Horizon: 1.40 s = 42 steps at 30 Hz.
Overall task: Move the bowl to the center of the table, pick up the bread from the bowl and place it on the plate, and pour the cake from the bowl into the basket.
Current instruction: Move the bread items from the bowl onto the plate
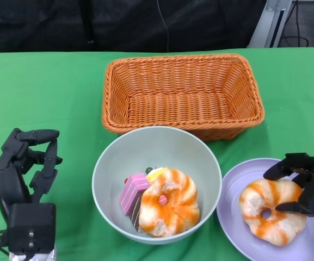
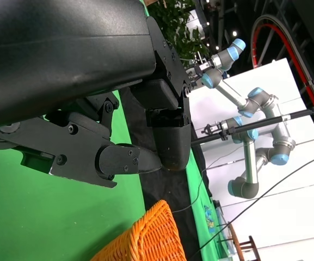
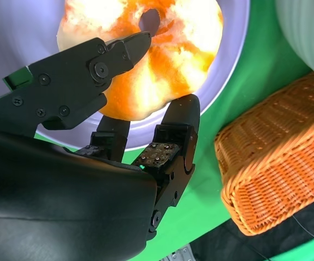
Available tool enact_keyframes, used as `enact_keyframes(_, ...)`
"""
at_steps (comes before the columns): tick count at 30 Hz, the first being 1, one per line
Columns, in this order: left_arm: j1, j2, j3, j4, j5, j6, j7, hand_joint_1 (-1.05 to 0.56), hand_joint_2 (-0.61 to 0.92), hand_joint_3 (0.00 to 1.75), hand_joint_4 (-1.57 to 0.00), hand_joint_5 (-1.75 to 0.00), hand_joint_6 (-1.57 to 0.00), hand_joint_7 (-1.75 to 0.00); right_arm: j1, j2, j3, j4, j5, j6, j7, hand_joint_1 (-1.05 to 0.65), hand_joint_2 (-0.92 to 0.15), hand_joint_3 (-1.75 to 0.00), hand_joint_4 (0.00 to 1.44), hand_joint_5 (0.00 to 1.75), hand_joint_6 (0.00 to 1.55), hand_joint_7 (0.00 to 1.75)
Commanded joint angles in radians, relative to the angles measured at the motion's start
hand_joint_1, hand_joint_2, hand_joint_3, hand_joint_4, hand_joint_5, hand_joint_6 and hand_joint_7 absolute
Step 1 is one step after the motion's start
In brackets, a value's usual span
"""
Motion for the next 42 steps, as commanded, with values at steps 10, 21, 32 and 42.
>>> enact_keyframes(10,0.006,0.009,0.003,0.003,0.003,-0.004,0.011,-0.18,0.92,0.31,-0.87,-1.33,-0.84,-1.05,-0.037,-0.079,0.039,0.075,-0.040,-0.097,-0.023,-0.41,-0.85,0.00,0.77,0.42,0.78,0.10)
enact_keyframes(21,0.009,0.001,0.001,-0.002,0.009,0.004,0.021,-0.19,0.92,0.31,-0.86,-1.35,-0.84,-1.06,-0.021,-0.069,0.023,0.064,-0.017,-0.133,-0.064,-0.53,-0.89,-0.01,0.64,0.14,0.42,0.00)
enact_keyframes(32,0.014,0.006,-0.005,-0.007,0.028,0.009,0.039,-0.19,0.92,0.32,-0.86,-1.35,-0.83,-1.06,0.010,-0.074,-0.015,-0.046,0.025,-0.135,-0.057,-0.65,-0.91,-0.01,0.63,0.09,0.45,0.01)
enact_keyframes(42,0.011,0.008,-0.005,0.000,0.016,0.005,0.027,-0.18,0.92,0.32,-0.86,-1.34,-0.84,-1.05,0.049,-0.071,-0.058,-0.355,0.097,-0.063,0.010,-0.59,-0.89,0.00,0.66,0.07,0.49,0.02)
